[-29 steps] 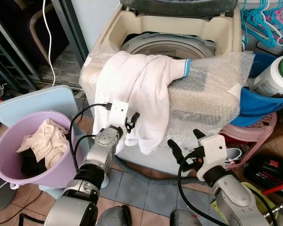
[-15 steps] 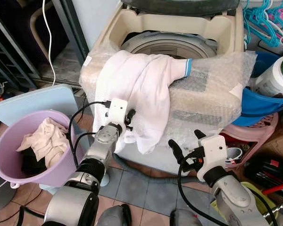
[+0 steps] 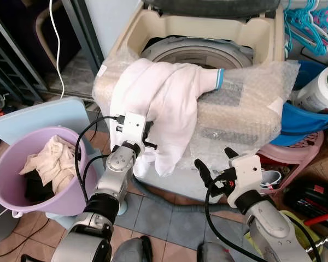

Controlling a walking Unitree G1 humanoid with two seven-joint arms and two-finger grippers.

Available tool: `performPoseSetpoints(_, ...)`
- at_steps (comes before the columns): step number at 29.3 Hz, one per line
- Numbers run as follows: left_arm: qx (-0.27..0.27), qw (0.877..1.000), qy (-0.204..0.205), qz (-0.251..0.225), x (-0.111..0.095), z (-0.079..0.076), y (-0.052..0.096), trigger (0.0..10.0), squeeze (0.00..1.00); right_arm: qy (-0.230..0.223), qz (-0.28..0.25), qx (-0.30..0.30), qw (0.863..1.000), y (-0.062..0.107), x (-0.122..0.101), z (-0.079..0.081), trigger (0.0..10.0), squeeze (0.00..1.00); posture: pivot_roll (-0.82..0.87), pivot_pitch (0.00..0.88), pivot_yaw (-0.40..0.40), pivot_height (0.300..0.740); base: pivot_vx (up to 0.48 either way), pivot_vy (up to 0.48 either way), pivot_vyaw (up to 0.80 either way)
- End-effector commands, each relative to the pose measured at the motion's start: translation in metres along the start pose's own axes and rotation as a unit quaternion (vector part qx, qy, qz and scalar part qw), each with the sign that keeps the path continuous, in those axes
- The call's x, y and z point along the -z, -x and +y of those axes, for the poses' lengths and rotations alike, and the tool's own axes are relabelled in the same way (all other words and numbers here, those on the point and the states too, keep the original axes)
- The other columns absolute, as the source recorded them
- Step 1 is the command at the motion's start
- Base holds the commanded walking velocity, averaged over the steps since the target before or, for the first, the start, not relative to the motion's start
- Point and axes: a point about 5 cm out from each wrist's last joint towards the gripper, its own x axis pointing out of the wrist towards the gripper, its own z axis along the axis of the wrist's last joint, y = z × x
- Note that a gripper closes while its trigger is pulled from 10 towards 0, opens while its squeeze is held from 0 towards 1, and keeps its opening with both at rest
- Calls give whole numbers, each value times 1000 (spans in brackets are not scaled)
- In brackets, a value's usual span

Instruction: Clothes washing

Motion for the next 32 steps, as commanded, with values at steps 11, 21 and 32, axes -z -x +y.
performPoseSetpoints(11,-12,988,-48,-147,-69,5,12,0,0,-2,-6,2,1000,-4,1,2,10000,0,-151,105,121,740,0,0,0)
performPoseSetpoints(21,53,960,-136,-240,-191,-3,-74,0,0,-6,-8,21,1000,3,0,7,10000,0,-224,137,168,740,0,0,0)
performPoseSetpoints(32,126,941,-315,-17,-164,-23,-98,10000,0,-8,23,65,998,35,6,10,10000,0,-333,199,189,740,0,0,0)
